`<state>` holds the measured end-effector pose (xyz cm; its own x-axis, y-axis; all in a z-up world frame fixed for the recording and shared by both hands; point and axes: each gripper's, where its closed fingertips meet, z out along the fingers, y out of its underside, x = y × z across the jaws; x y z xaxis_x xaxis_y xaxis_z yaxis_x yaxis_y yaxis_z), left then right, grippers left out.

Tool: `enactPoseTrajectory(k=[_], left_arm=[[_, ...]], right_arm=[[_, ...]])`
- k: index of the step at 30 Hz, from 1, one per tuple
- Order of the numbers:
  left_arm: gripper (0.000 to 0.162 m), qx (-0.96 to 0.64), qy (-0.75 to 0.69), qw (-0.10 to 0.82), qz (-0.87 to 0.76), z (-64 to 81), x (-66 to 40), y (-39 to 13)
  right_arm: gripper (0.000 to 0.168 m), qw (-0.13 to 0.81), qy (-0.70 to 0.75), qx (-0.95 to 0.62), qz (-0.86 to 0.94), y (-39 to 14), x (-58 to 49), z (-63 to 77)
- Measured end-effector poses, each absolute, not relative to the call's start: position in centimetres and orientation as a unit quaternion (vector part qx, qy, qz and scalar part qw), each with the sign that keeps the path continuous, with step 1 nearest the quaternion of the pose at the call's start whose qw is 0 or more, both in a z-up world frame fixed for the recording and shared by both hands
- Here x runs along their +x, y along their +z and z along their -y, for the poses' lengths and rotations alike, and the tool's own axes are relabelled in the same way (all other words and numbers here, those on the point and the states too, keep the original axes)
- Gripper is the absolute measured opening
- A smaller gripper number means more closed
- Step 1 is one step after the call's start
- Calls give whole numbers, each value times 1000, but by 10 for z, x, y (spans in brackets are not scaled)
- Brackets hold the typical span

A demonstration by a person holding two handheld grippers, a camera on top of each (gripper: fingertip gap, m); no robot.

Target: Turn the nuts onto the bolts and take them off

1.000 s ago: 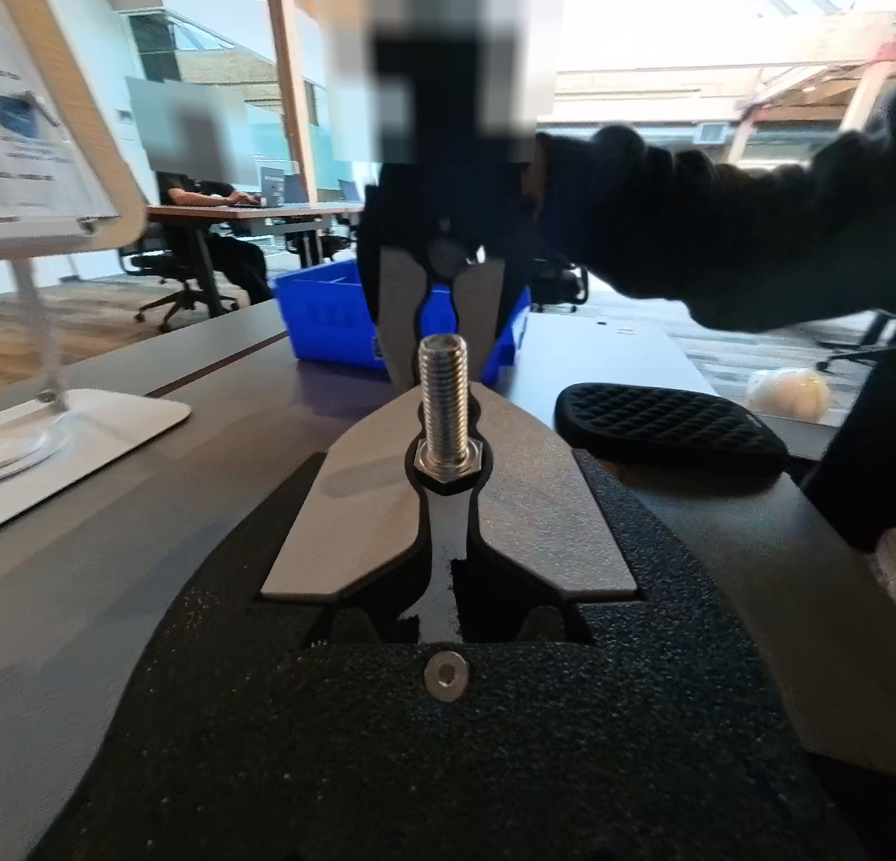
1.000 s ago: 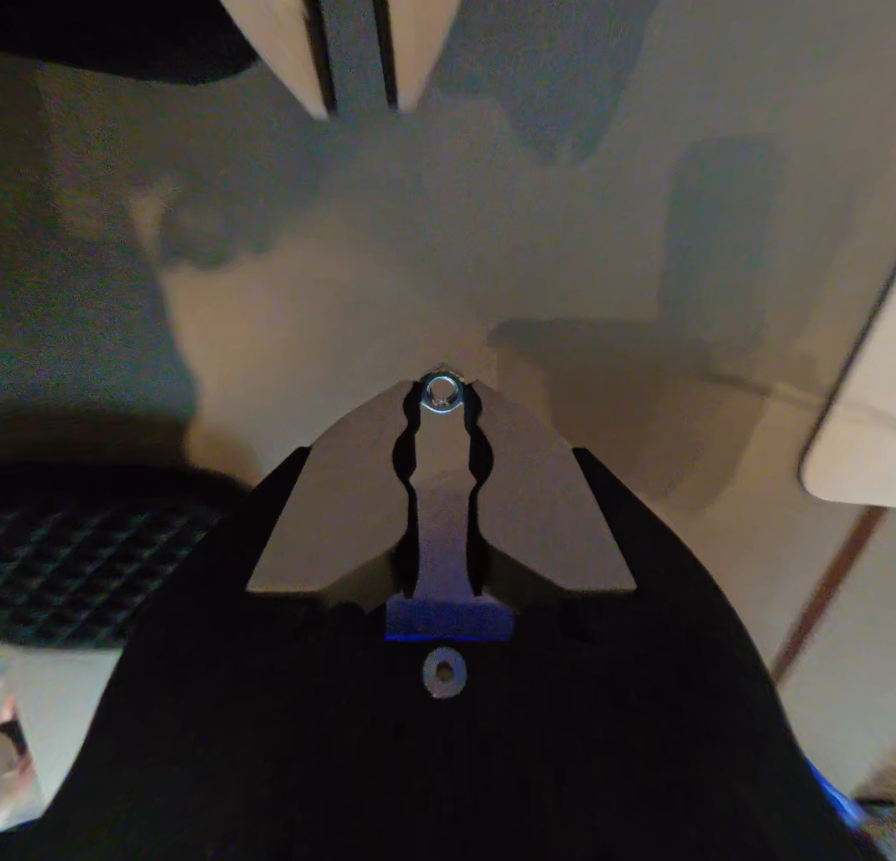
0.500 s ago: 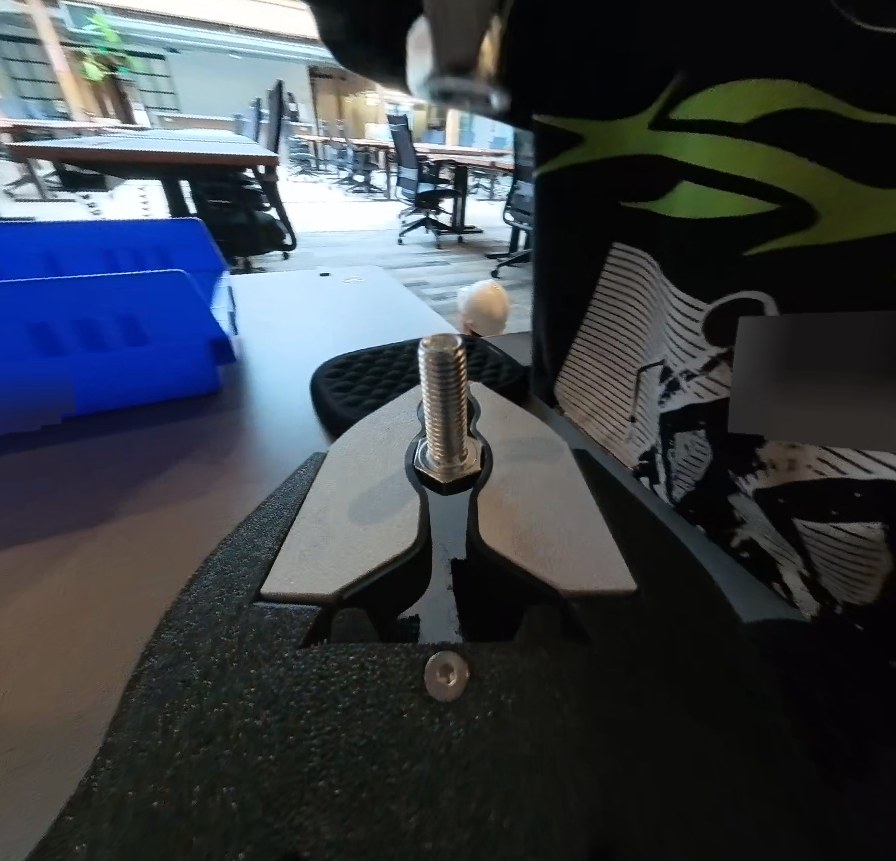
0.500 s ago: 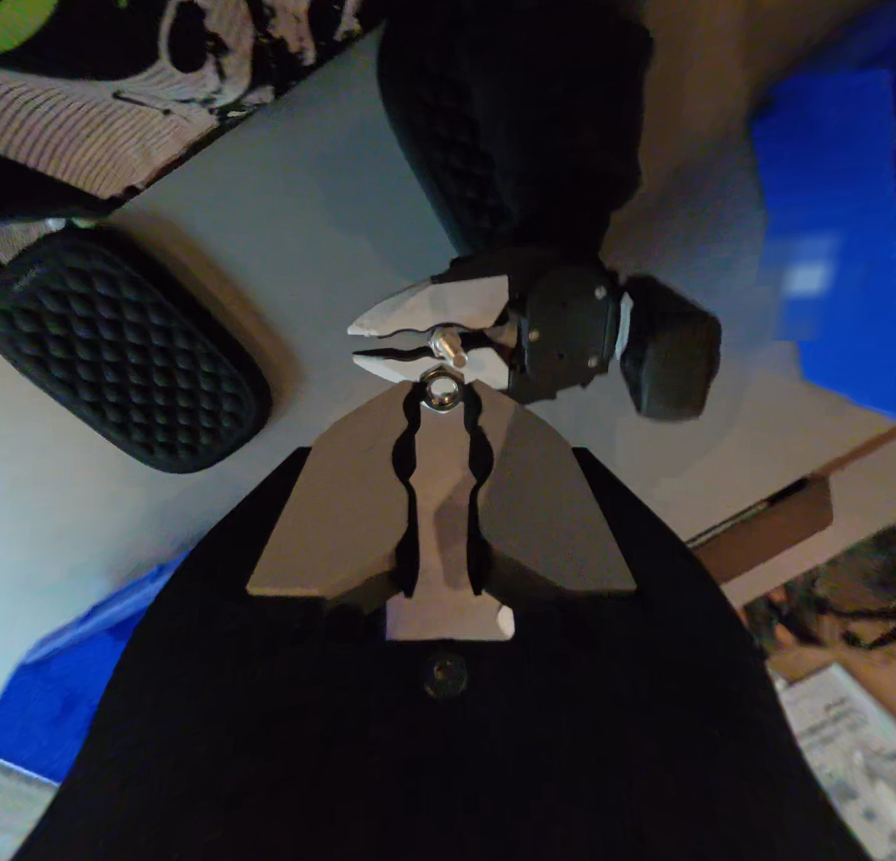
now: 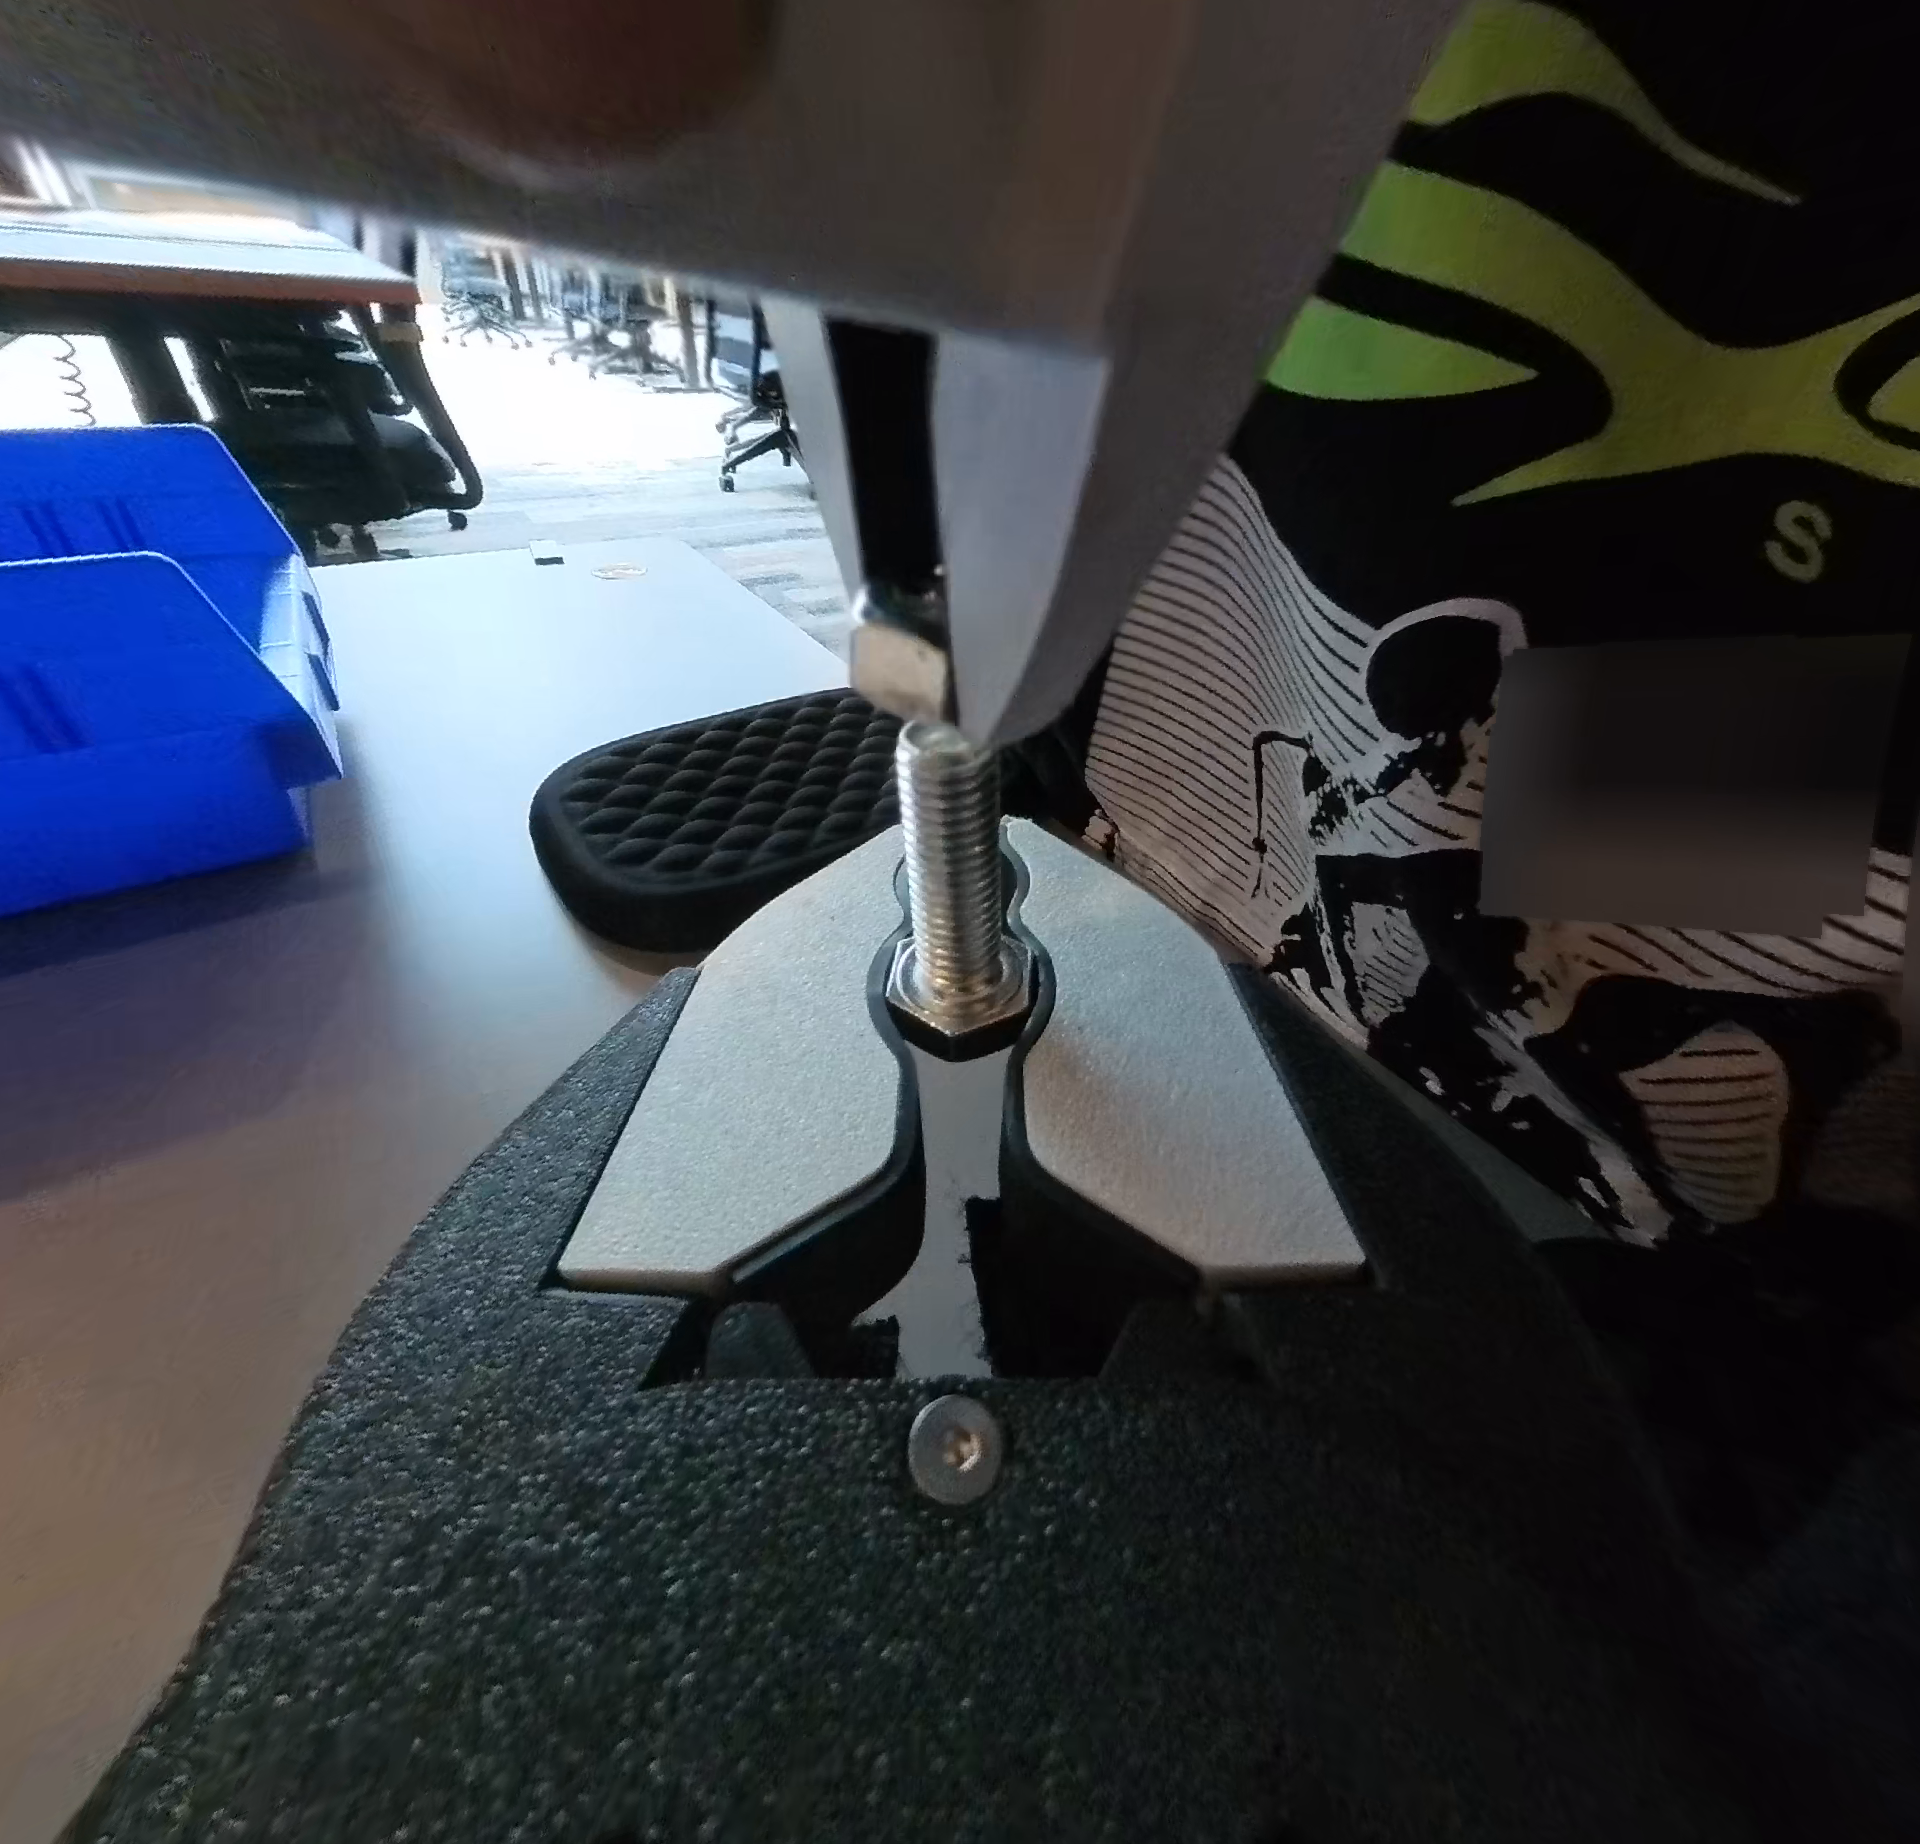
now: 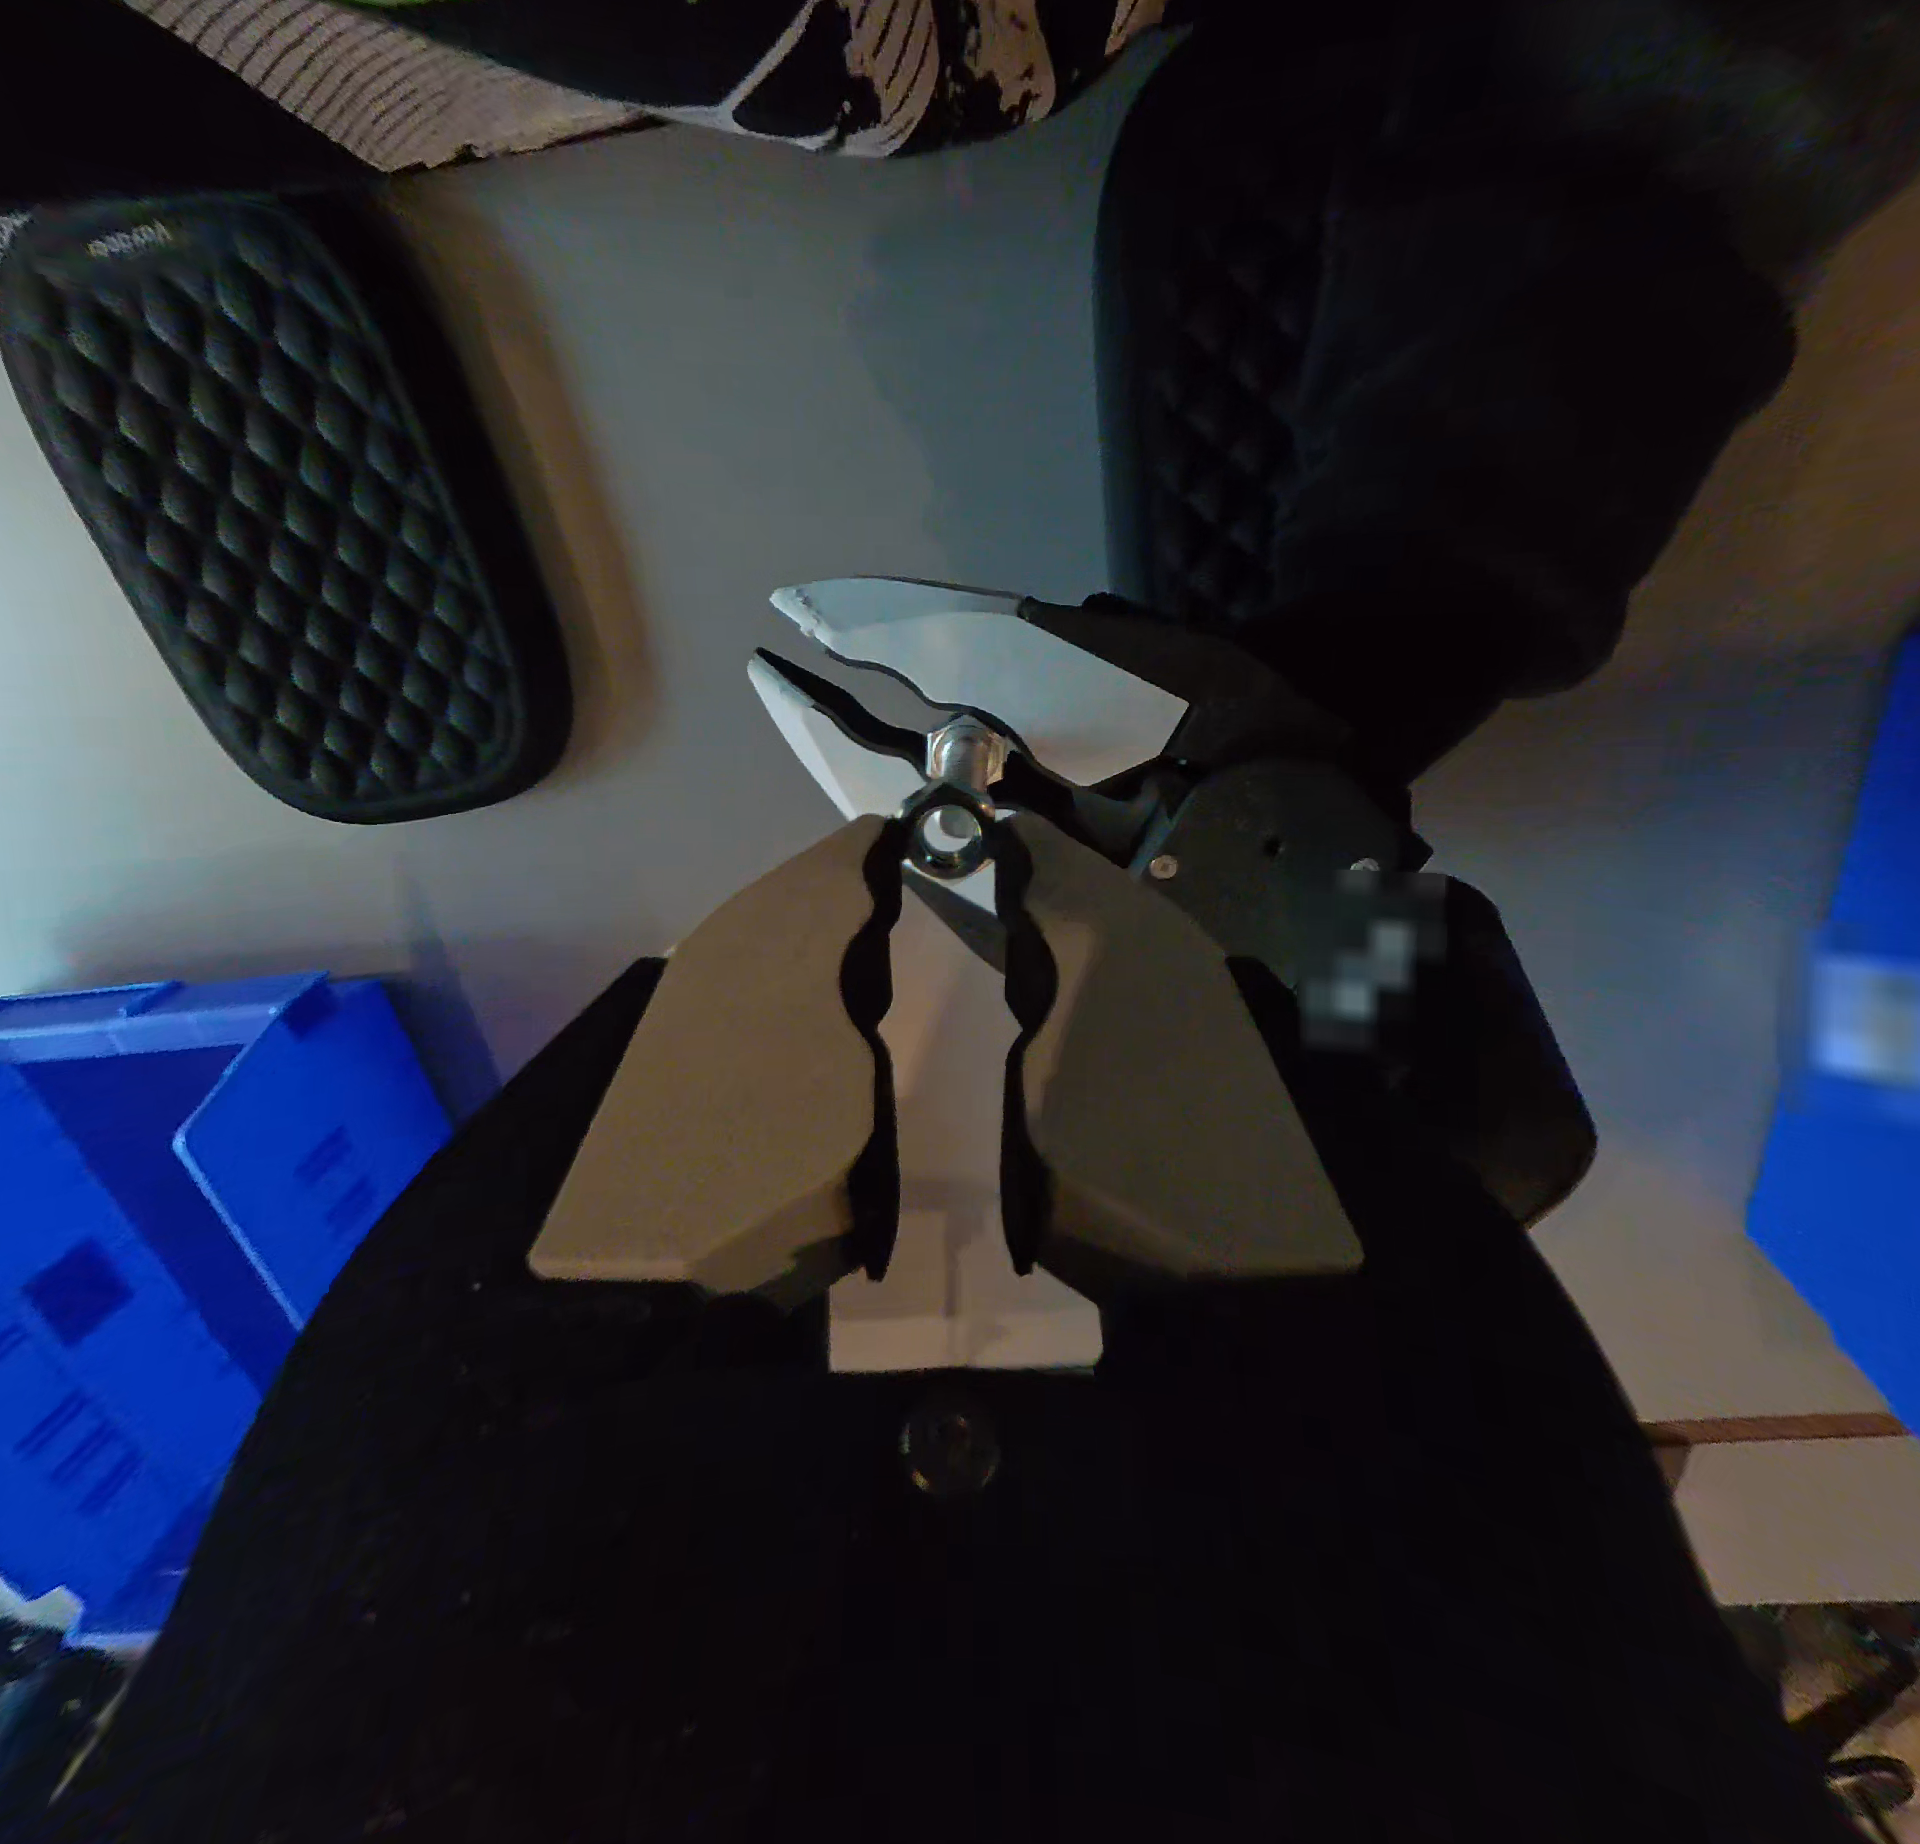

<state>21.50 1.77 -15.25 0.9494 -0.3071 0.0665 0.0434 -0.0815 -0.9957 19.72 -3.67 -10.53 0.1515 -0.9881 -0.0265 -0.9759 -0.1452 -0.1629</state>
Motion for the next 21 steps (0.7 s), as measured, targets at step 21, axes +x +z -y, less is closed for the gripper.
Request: enactPoseTrajectory(k=[21], left_arm=[[10,-716,-27,698,-9,-12,179,-145]], right_arm=[[16,68,-55,-631,-771,-107,177,51]])
